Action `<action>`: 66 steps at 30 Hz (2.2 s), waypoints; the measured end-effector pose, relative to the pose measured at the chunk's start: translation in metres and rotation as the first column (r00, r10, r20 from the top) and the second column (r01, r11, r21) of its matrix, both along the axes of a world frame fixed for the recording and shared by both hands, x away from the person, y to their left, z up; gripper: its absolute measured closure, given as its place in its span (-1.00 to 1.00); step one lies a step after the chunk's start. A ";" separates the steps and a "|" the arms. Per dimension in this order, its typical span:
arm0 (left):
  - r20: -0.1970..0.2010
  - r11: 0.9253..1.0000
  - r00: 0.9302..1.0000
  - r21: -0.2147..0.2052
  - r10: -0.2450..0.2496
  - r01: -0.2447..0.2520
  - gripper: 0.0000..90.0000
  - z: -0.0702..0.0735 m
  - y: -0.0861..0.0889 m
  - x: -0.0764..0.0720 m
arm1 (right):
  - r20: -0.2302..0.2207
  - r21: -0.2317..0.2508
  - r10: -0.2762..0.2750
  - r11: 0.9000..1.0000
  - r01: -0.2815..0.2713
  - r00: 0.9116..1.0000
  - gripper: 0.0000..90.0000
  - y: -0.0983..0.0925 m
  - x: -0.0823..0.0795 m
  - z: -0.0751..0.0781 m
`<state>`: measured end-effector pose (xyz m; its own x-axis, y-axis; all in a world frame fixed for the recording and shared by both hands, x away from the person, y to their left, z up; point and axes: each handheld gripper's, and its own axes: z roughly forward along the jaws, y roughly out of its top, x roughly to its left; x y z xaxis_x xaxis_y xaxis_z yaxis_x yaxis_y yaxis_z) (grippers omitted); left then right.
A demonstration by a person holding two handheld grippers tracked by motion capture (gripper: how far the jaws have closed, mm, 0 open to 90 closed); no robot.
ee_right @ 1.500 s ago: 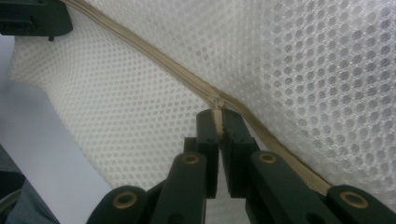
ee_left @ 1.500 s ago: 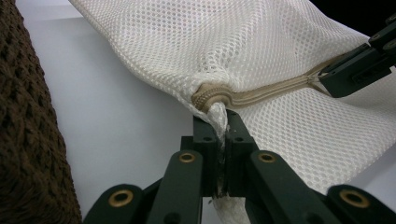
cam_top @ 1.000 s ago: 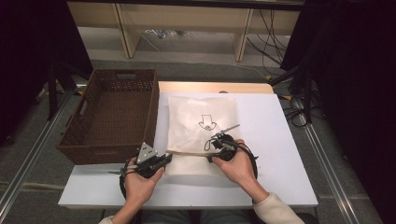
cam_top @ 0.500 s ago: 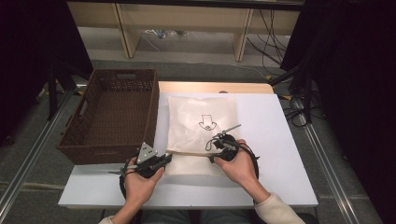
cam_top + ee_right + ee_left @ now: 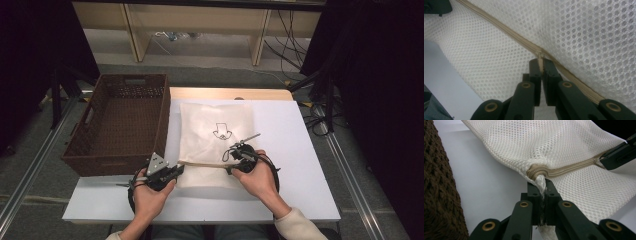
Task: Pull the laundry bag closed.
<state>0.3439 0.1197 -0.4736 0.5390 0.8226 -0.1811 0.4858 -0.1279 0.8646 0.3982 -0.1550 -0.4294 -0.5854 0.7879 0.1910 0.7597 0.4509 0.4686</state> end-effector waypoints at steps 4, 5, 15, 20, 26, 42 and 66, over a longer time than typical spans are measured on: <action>0.000 1.000 1.000 -0.003 -0.003 0.003 0.91 0.000 0.000 0.000 | 0.003 -0.001 0.002 1.000 -0.002 1.000 0.95 -0.001 0.000 0.000; 0.000 1.000 1.000 0.003 0.000 0.000 0.91 0.000 0.000 0.000 | 0.002 -0.002 -0.004 1.000 0.004 1.000 0.95 -0.001 0.000 0.000; 0.008 1.000 1.000 0.010 -0.006 0.006 0.91 0.000 0.001 0.000 | 0.004 -0.001 -0.010 1.000 0.010 1.000 0.95 -0.005 0.000 0.000; 0.009 1.000 1.000 0.014 -0.005 0.004 0.91 0.001 0.000 0.000 | -0.006 -0.003 -0.016 1.000 0.016 1.000 0.95 -0.006 0.000 0.000; 0.003 1.000 1.000 0.007 -0.002 0.002 0.91 0.000 0.000 0.000 | 0.001 -0.011 -0.020 1.000 0.020 1.000 0.95 -0.009 -0.001 0.000; 0.007 1.000 1.000 0.010 -0.007 0.007 0.91 0.001 0.000 0.000 | -0.001 -0.021 -0.030 0.999 0.030 1.000 0.95 -0.012 -0.001 0.001; 0.004 1.000 1.000 0.009 0.000 0.000 0.91 0.000 0.000 0.000 | -0.007 -0.022 -0.058 0.998 0.058 0.998 0.95 -0.026 0.000 0.002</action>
<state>0.3439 0.1198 -0.4734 0.5398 0.8242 -0.1712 0.4824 -0.1362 0.8653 0.3983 -0.1808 -0.4275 -0.5369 0.8247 0.1778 0.7886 0.4157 0.4531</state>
